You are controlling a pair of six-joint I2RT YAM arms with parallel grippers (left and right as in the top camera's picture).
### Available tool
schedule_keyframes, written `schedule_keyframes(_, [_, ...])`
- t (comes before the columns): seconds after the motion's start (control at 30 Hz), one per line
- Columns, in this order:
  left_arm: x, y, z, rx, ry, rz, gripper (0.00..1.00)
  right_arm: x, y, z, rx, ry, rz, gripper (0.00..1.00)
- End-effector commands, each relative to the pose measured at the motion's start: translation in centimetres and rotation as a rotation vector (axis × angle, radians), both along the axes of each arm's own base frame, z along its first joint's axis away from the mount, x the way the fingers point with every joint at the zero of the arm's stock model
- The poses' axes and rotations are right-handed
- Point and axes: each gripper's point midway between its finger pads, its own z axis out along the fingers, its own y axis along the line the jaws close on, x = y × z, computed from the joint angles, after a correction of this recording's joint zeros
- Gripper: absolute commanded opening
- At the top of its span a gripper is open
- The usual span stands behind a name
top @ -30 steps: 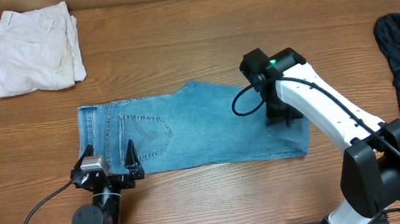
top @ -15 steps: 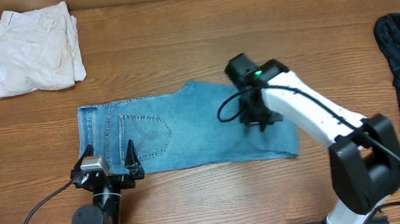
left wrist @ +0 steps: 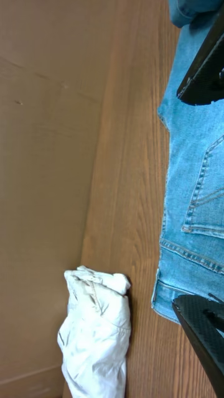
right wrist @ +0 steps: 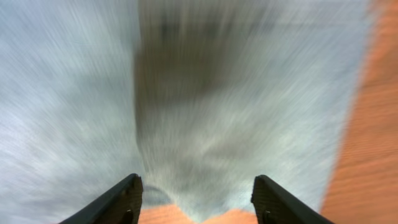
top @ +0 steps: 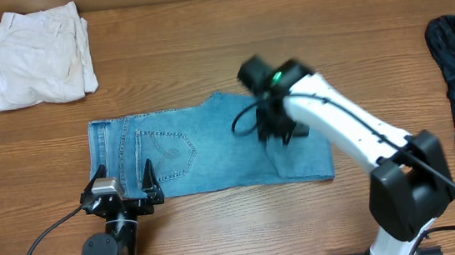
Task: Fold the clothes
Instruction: 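Fold the leg end leftward over the jeans and lower it, then release the fold and withdraw the right gripper to the right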
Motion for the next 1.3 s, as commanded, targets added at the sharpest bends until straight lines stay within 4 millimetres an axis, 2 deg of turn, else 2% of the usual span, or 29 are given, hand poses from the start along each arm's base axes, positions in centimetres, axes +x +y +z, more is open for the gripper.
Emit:
schedule_keyframes(0.0, [0.0,0.1,-0.1,0.019,-0.003,0.003,1.00,2.9,-0.9,3.1,0.070,-0.075,0.027,0.63])
schedule_keyframes(0.07, [0.0,0.1,-0.1,0.019,-0.003,0.003,1.00,2.9,0.3,3.0,0.211,-0.033,0.097,0.62])
schedule_keyframes(0.2, [0.0,0.1,-0.1,0.019,-0.003,0.003,1.00,2.5,2.4,2.8,0.457,0.019,0.193,0.53])
schedule_keyframes(0.33, [0.0,0.1,-0.1,0.019,-0.003,0.003,1.00,3.4,2.7,1.4,0.490,-0.015,0.191,0.27])
schedule_keyframes(0.47, [0.0,0.1,-0.1,0.019,-0.003,0.003,1.00,2.7,3.4,0.0,0.548,0.009,0.195,0.05])
schedule_keyframes(0.7, [0.0,0.1,-0.1,0.019,-0.003,0.003,1.00,1.9,2.7,-2.6,0.622,0.044,0.152,0.04])
schedule_keyframes(0.9, [0.0,0.1,-0.1,0.019,-0.003,0.003,1.00,3.7,1.5,-3.4,0.828,0.032,0.069,0.04])
schedule_keyframes(1.07, [0.0,0.1,-0.1,0.019,-0.003,0.003,1.00,4.5,1.5,-5.3,0.984,0.080,0.018,0.04])
schedule_keyframes(1.17, [0.0,0.1,-0.1,0.019,-0.003,0.003,1.00,4.3,1.8,-6.6,1.024,0.124,-0.002,0.04])
schedule_keyframes(1.27, [0.0,0.1,-0.1,0.019,-0.003,0.003,1.00,4.4,1.7,-7.1,1.012,0.124,-0.005,0.04])
